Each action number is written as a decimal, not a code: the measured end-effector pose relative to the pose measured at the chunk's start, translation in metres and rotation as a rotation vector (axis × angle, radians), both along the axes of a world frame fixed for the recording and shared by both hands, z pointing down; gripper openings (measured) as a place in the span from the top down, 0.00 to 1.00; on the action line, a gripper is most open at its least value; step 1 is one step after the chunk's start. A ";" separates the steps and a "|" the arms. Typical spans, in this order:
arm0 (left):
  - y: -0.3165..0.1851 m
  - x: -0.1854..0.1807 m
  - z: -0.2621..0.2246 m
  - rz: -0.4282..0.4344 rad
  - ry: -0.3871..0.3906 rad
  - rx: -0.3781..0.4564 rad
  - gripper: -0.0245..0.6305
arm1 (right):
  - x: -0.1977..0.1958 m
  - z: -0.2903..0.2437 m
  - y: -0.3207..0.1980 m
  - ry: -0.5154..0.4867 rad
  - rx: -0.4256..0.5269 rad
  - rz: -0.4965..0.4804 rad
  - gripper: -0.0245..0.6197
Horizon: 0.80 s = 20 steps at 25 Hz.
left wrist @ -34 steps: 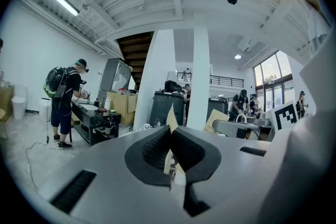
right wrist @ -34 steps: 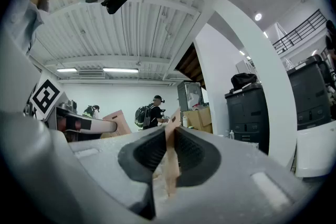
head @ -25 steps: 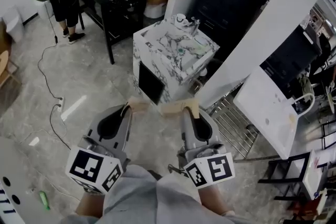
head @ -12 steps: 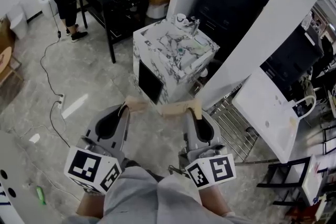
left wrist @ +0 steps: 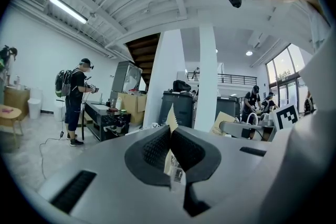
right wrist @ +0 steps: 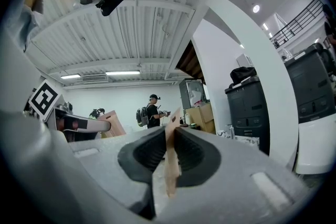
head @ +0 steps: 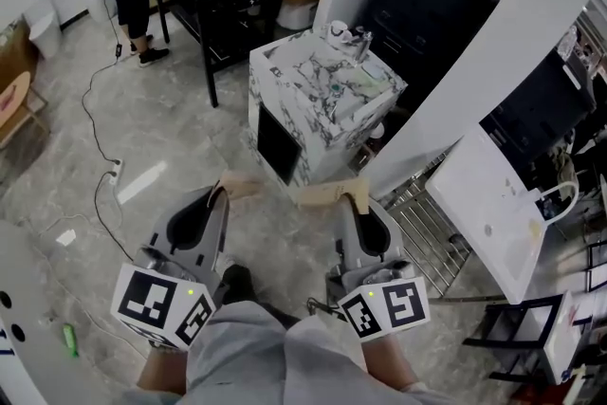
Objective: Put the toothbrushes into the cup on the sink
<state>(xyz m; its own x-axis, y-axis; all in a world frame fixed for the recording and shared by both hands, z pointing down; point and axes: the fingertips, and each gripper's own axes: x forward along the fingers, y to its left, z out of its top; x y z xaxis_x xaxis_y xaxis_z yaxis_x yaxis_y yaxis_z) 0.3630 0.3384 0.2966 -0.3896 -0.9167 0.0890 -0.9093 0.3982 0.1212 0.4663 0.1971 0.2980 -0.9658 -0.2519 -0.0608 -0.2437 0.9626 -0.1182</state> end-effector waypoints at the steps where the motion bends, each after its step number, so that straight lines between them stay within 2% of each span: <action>1: -0.001 -0.002 0.001 -0.002 0.000 0.000 0.95 | -0.001 0.001 -0.001 0.001 0.001 -0.001 0.90; 10: -0.015 -0.031 0.005 0.007 0.001 0.000 0.95 | -0.028 0.005 -0.015 0.014 0.005 0.009 0.90; 20: -0.031 -0.102 0.003 0.016 0.007 0.008 0.95 | -0.096 0.003 -0.026 0.025 0.007 0.018 0.90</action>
<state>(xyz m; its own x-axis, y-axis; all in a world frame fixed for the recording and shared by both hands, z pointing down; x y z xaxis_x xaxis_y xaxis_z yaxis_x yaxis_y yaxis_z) 0.2611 0.3072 0.2994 -0.3744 -0.9234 0.0847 -0.9146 0.3828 0.1305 0.3699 0.1712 0.3012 -0.9623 -0.2692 -0.0387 -0.2640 0.9588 -0.1053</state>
